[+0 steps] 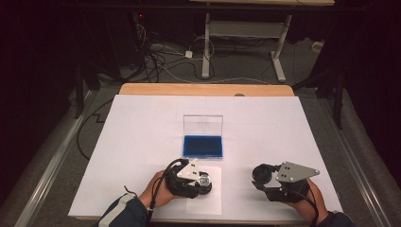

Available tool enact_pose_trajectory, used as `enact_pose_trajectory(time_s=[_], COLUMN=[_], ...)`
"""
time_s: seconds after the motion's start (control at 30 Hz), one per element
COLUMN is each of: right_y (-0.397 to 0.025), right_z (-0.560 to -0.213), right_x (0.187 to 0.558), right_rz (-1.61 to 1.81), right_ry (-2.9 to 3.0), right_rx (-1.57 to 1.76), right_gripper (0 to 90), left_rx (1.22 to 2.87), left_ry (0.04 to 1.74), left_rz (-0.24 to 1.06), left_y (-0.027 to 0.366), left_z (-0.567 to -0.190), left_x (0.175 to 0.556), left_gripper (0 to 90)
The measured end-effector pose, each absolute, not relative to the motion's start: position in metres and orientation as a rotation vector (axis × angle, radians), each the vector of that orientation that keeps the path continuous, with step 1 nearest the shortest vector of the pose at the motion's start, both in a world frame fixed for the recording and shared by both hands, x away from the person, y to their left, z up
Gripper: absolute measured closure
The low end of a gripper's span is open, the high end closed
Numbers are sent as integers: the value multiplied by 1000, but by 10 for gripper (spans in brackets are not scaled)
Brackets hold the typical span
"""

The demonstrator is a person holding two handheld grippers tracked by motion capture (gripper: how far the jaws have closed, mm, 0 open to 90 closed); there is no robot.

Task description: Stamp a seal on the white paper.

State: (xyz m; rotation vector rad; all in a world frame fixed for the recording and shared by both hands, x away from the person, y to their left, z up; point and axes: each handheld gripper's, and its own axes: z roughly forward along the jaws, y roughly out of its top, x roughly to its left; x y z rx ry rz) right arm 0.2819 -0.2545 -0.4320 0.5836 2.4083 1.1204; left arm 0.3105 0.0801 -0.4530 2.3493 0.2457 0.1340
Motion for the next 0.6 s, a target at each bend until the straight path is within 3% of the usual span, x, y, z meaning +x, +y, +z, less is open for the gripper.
enact_pose_trajectory(time_s=[0.6], right_y=[-254], right_z=[-432], right_x=[281], right_rz=[1118], right_ry=[2409], right_rx=[576], right_gripper=[389], left_rx=[2298], left_ry=[291], left_rz=[82], left_y=[88], left_z=[-465], left_x=[316], left_gripper=[542])
